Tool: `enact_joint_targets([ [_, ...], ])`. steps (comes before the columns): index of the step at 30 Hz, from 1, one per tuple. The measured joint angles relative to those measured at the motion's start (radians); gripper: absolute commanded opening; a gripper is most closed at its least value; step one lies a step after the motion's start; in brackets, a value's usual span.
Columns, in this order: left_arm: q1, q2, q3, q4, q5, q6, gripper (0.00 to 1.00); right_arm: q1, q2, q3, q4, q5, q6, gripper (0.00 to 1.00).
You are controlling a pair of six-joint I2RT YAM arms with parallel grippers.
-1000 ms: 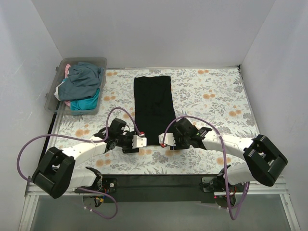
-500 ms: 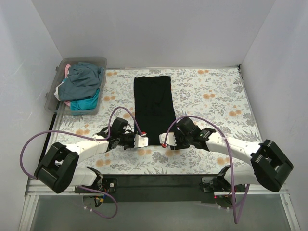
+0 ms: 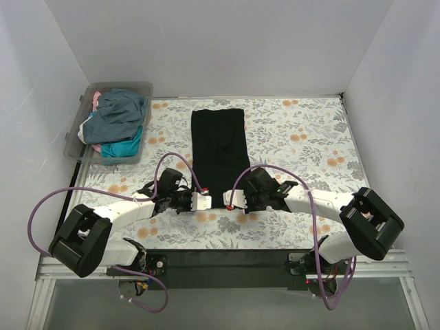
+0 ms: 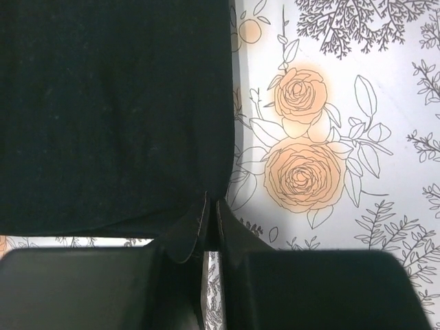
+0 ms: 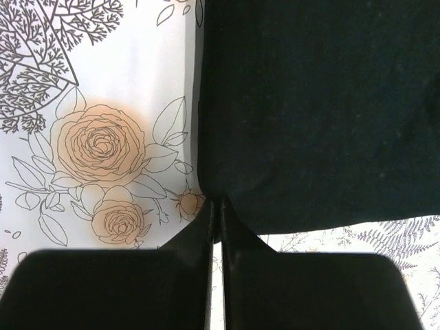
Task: Fold and stack the t-shirts
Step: Fold the tshirt
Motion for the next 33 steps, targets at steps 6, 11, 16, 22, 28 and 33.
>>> enact_joint_targets([
  [6,0.000,-0.007,0.047,-0.097,0.006,-0.041,0.00,0.000,-0.016,0.013,-0.058,-0.007,0.010,0.01],
  [11,-0.001,-0.024,0.188,-0.259,0.046,-0.083,0.00,-0.015,-0.055,0.130,-0.271,-0.035,0.008,0.01],
  [16,0.000,-0.116,0.242,-0.415,0.080,-0.066,0.00,-0.028,-0.153,0.208,-0.388,-0.064,0.008,0.01],
  [22,-0.003,-0.185,0.299,-0.636,0.169,-0.037,0.00,0.014,-0.256,0.210,-0.518,-0.121,0.022,0.01],
  [28,-0.006,-0.202,0.373,-0.892,0.274,-0.023,0.00,0.159,-0.384,0.223,-0.612,-0.129,0.056,0.01],
  [33,-0.001,-0.194,0.493,-0.983,0.309,-0.093,0.00,0.125,-0.334,0.317,-0.664,-0.119,0.034,0.01],
])
